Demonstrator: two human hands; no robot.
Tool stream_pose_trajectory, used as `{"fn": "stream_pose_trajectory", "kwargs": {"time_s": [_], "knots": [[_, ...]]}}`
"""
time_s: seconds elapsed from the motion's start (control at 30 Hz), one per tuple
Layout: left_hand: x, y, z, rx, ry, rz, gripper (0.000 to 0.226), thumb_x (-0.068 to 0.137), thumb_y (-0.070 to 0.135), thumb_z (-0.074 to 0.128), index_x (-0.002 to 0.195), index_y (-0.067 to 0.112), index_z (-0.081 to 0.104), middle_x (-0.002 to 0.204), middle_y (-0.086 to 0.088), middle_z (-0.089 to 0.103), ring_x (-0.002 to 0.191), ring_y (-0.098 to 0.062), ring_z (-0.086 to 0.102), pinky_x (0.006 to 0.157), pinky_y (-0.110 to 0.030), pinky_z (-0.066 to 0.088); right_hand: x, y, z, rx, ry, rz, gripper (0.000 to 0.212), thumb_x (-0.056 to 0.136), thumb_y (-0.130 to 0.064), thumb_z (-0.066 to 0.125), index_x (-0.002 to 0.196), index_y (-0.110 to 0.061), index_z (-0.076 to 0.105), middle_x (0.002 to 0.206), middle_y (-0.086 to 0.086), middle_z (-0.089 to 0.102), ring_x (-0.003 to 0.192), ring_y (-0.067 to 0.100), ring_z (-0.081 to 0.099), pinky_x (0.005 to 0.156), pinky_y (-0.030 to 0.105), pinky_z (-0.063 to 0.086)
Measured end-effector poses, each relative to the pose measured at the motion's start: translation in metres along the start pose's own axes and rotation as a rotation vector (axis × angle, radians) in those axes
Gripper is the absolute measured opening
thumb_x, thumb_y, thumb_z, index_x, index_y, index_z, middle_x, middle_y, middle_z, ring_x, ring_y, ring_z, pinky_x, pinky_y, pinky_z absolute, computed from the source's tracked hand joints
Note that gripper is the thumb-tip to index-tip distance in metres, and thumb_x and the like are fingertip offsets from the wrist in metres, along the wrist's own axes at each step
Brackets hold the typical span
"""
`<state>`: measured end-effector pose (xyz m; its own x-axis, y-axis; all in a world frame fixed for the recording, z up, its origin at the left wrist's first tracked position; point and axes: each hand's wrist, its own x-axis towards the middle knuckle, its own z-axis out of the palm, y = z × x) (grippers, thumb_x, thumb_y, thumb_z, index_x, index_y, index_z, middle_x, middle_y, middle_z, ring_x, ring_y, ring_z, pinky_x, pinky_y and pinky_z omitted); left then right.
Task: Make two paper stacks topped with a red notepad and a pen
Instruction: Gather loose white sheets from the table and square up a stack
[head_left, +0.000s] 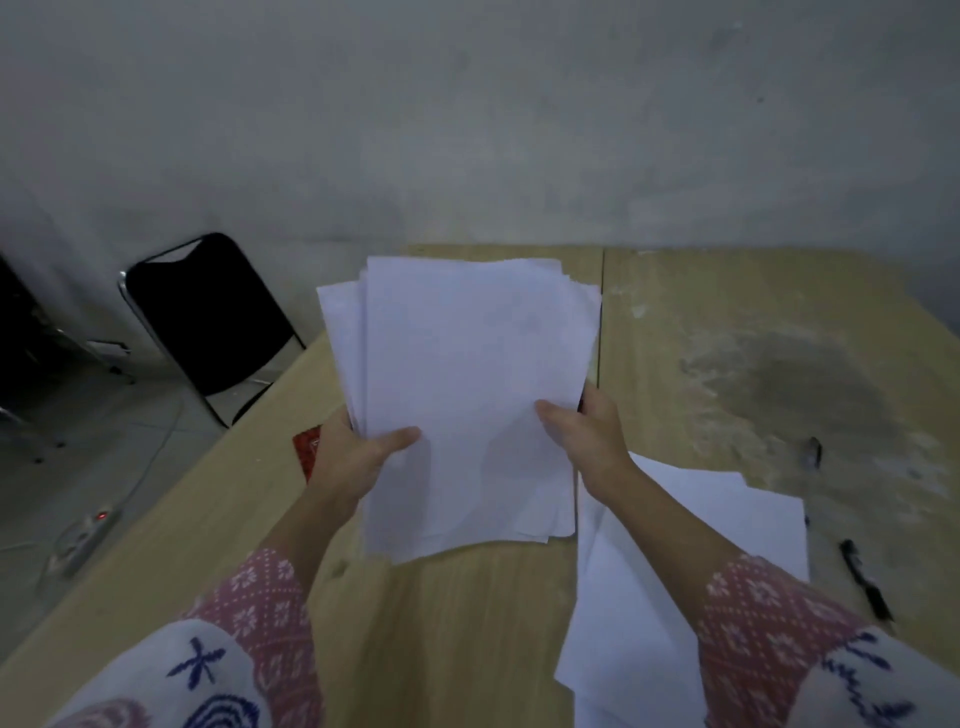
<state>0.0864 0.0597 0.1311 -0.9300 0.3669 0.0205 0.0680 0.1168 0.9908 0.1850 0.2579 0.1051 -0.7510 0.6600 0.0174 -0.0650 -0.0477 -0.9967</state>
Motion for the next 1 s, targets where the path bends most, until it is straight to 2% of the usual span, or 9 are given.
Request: {"fn": "stream_pose_trajectory", "kwargs": {"time_s": [0.13,0.2,0.27,0.33,0.4,0.47,0.6,0.8,1.0], "knots": [[0.008,0.001,-0.022,0.013,0.178,0.122,0.045,0.068,0.02,0.078,0.109,0.011,0.061,0.106,-0.006,0.07,0.091,-0.018,0.068,0.076,-0.038,0.057,0.002,-0.011,0.024,0.022,-0.011,-0.088,0.019,0.081,0.0,0.059,0.094,-0.014,0.06,0.079,-0.001,0.064,0.064,-0.001,0.063,0.059,0.014,0.052],[0.011,0.002,-0.026,-0.001,0.227,0.165,0.038,0.074,0.029,0.072,0.109,0.016,0.062,0.11,-0.004,0.069,0.096,-0.017,0.067,0.079,-0.037,0.055,0.003,-0.018,0.034,0.033,0.021,-0.108,0.008,0.087,-0.012,0.057,0.08,-0.017,0.059,0.069,-0.003,0.058,0.055,-0.002,0.057,0.055,0.016,0.047],[0.013,0.004,-0.025,-0.011,0.234,0.182,0.025,0.082,0.033,0.063,0.104,0.021,0.064,0.105,-0.002,0.069,0.095,-0.015,0.067,0.08,-0.036,0.055,0.003,-0.021,0.044,0.053,0.052,-0.109,0.026,0.089,-0.028,0.053,0.073,-0.008,0.058,0.07,0.015,0.058,0.064,0.021,0.06,0.061,0.034,0.046],[0.014,0.007,-0.022,-0.027,0.224,0.206,0.023,0.086,0.032,0.057,0.103,0.018,0.065,0.099,0.0,0.069,0.091,-0.011,0.066,0.077,-0.03,0.054,0.002,-0.022,0.052,0.124,0.085,-0.097,0.038,0.09,-0.034,0.05,0.09,0.003,0.06,0.089,0.03,0.061,0.08,0.039,0.06,0.071,0.039,0.048],[0.015,0.008,-0.02,-0.011,0.228,0.239,0.023,0.088,0.032,0.054,0.102,0.017,0.065,0.092,0.007,0.068,0.085,-0.003,0.065,0.07,-0.018,0.053,0.001,-0.024,0.056,0.172,0.143,-0.091,0.044,0.091,-0.033,0.047,0.095,0.01,0.058,0.082,0.025,0.058,0.075,0.027,0.057,0.071,0.034,0.045],[0.016,0.009,-0.02,-0.007,0.256,0.259,0.019,0.088,0.033,0.054,0.097,0.02,0.065,0.086,0.013,0.065,0.074,0.008,0.063,0.062,-0.009,0.05,0.0,-0.029,0.059,0.183,0.178,-0.105,0.048,0.091,-0.035,0.046,0.081,0.011,0.054,0.071,0.017,0.046,0.071,0.02,0.043,0.065,0.033,0.036],[0.017,0.011,-0.019,-0.022,0.336,0.263,0.013,0.087,0.037,0.054,0.08,0.029,0.06,0.078,0.009,0.063,0.074,-0.008,0.061,0.067,-0.028,0.048,-0.003,-0.034,0.059,0.215,0.223,-0.155,0.046,0.094,-0.034,0.04,0.087,0.009,0.055,0.078,0.012,0.048,0.074,0.018,0.045,0.067,0.031,0.038],[0.009,0.001,-0.018,-0.047,0.24,0.236,0.026,0.088,0.027,0.055,0.108,0.012,0.06,0.102,-0.004,0.067,0.092,-0.018,0.064,0.078,-0.033,0.052,-0.013,-0.011,0.052,0.025,0.069,-0.104,0.028,0.08,-0.024,0.044,0.093,0.0,0.048,0.081,0.017,0.047,0.077,0.019,0.046,0.067,0.035,0.037],[0.013,-0.01,-0.023,-0.02,0.199,0.145,0.016,0.084,0.019,0.06,0.099,0.014,0.057,0.089,0.003,0.064,0.081,-0.018,0.062,0.067,-0.031,0.05,-0.01,-0.006,0.046,-0.13,0.115,-0.066,0.015,0.088,-0.024,0.052,0.091,-0.011,0.057,0.086,0.001,0.059,0.079,0.018,0.057,0.068,0.031,0.045]]}}
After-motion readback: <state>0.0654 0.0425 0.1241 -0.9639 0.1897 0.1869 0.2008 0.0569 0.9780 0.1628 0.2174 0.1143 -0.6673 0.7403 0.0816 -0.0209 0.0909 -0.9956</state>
